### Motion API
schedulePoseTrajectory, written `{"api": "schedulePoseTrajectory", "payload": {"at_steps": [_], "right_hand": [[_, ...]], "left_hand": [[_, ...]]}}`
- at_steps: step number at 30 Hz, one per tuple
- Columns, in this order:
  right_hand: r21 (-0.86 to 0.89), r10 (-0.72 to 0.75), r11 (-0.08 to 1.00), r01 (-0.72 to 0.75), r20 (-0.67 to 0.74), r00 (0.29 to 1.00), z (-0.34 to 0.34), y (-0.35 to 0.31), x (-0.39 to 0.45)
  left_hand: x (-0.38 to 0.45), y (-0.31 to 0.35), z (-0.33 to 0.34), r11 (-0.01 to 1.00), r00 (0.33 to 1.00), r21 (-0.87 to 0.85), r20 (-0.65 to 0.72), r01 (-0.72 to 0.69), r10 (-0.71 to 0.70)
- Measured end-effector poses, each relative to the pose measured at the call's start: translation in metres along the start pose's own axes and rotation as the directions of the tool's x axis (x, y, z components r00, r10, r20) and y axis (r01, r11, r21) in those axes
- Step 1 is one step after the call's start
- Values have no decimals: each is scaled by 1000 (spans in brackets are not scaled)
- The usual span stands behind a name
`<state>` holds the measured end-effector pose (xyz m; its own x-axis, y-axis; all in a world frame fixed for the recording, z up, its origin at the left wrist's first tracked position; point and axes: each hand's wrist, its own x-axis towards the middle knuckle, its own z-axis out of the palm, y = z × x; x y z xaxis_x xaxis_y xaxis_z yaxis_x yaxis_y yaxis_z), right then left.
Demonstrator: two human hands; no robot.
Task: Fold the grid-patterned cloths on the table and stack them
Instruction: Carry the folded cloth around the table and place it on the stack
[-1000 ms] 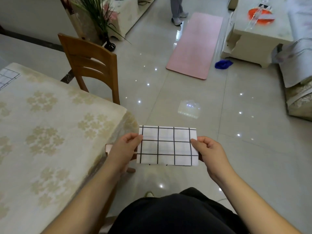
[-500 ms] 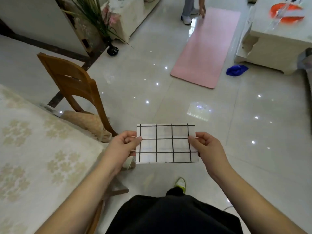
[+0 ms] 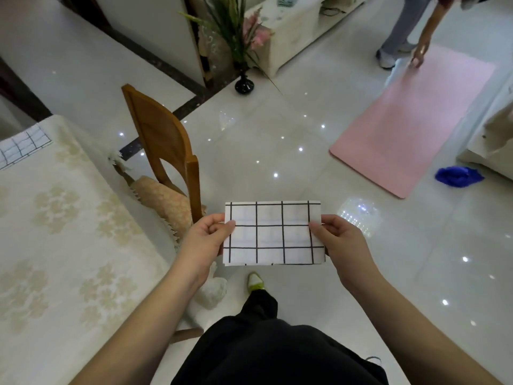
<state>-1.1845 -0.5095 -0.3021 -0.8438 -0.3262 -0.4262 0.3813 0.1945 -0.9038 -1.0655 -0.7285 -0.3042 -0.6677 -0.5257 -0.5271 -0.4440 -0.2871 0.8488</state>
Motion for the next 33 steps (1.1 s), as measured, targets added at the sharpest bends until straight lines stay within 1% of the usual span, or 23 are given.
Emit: {"api": "schedulePoseTrajectory", "payload": {"at_steps": [4, 6, 9, 13, 16, 23, 29, 33], "right_hand": [[-80, -26, 996, 31, 67, 997, 24, -38, 51], [-126, -19, 992, 28, 75, 997, 33, -54, 75], [-163, -10, 986, 25, 90, 996, 44, -74, 112], [-157, -7, 987, 24, 107, 994, 58, -96, 158], [-152, 1, 988, 21, 142, 990, 66, -111, 196], [-159, 21, 987, 20, 248, 968, 70, -149, 311], [-177, 43, 984, 19, 337, 940, 67, -201, 403], [-213, 56, 976, 37, 412, 910, 80, -225, 449]], "left_hand": [[45, 20, -12, 999, 998, -31, -58, 10, -12], [65, 33, -15, 999, 997, -42, -75, -4, 0], [94, 53, -19, 1000, 996, -5, -80, -27, 26], [128, 82, -21, 998, 992, -16, -113, -56, 54], [157, 102, -17, 995, 983, 28, -155, -91, 94], [242, 145, 10, 996, 959, 71, -275, -55, 73], [305, 197, 40, 999, 936, 19, -351, -34, 38], [337, 222, 46, 998, 903, -51, -429, -34, 9]]}}
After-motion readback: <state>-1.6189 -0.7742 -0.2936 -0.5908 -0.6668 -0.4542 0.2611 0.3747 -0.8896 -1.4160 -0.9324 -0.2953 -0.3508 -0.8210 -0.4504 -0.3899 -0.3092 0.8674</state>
